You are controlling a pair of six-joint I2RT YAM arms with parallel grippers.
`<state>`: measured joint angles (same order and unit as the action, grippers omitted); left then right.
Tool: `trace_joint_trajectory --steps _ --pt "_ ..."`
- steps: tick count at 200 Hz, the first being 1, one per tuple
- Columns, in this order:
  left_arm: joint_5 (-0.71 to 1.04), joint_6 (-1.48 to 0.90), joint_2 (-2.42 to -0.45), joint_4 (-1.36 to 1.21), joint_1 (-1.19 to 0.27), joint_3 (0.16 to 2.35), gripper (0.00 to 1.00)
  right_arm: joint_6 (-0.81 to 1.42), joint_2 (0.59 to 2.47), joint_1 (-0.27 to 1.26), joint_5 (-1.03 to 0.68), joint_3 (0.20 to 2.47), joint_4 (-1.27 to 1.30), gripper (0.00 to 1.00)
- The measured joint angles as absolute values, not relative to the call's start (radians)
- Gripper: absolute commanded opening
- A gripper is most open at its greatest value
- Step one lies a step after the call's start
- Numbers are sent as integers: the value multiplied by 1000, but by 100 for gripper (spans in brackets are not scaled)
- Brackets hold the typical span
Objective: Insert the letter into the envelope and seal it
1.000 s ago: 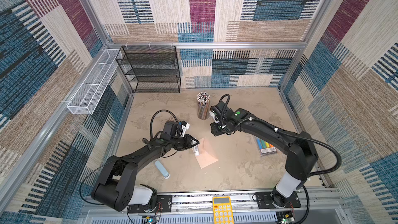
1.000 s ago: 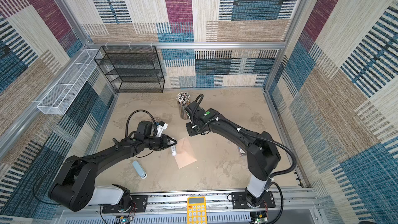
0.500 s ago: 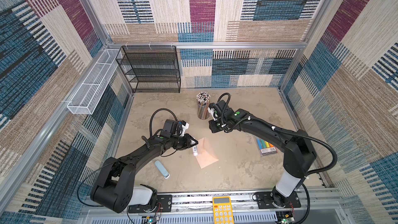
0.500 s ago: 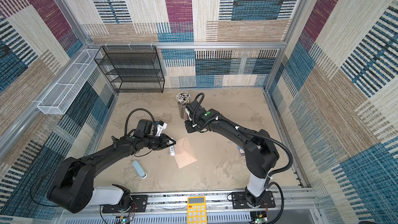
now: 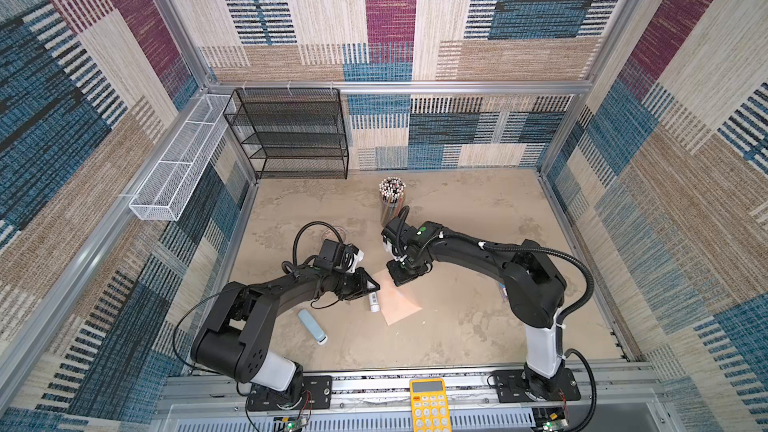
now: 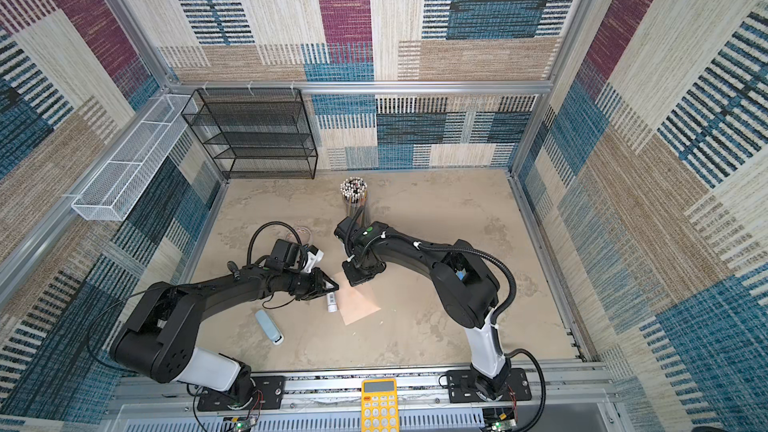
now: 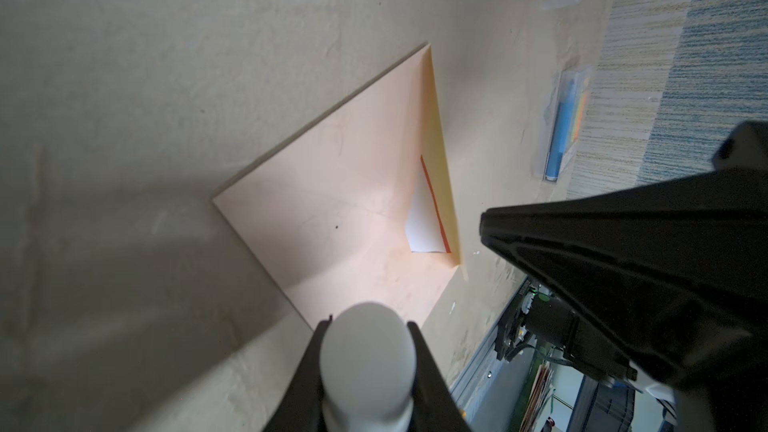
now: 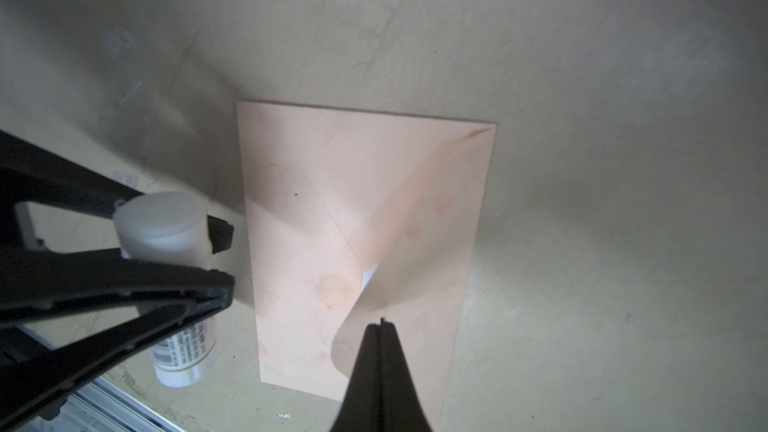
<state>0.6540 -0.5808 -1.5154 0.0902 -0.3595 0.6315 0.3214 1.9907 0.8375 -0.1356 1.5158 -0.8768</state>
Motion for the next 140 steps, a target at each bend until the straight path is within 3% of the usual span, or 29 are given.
trace_joint_trajectory --steps 140 --pt "652 -599 -1562 49 -355 622 0 340 2119 895 -136 1583 -925 0"
